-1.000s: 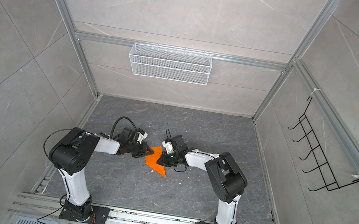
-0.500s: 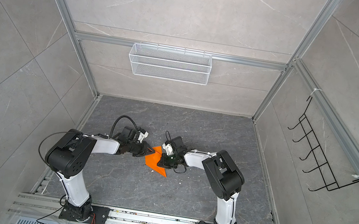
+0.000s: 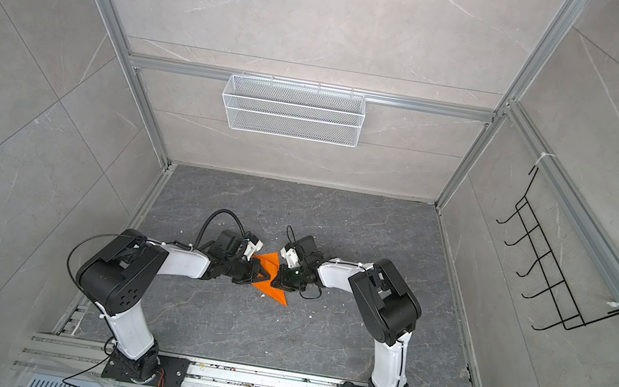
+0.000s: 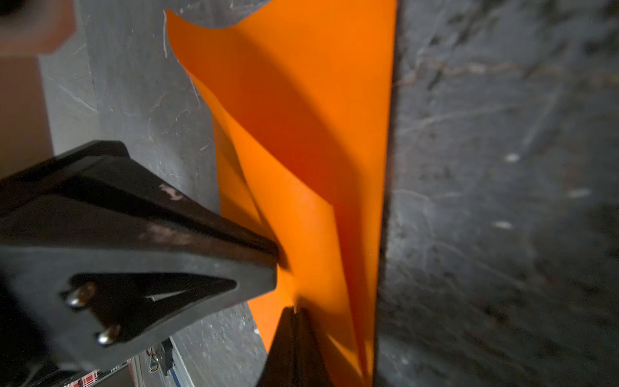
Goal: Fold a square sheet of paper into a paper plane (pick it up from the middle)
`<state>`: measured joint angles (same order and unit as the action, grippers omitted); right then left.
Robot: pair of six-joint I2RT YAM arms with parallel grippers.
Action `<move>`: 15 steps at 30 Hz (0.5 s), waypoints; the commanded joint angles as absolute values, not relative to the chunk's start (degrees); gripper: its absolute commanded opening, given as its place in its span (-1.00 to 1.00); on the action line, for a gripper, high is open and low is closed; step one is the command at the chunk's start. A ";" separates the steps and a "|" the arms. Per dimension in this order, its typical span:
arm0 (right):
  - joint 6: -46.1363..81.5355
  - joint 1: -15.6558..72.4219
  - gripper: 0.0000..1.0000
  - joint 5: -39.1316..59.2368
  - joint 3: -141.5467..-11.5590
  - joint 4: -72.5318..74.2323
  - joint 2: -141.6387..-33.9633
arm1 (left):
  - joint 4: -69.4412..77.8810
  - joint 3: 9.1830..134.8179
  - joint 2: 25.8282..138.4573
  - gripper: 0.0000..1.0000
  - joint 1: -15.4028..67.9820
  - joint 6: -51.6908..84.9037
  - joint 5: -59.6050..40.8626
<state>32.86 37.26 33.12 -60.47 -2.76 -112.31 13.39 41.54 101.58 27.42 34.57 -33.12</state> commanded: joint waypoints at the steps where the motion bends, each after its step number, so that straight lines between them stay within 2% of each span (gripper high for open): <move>1: 33.24 36.81 -0.88 28.26 -58.10 -5.44 -116.00 | 11.47 41.89 103.46 -0.81 27.01 31.74 -29.04; 15: 32.82 36.12 -0.88 27.10 -56.71 -6.53 -116.37 | 1.01 47.86 106.22 -0.81 22.03 32.16 -23.02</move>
<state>33.04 36.84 33.87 -59.51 -0.56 -112.46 7.42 46.39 103.59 24.62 32.97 -31.59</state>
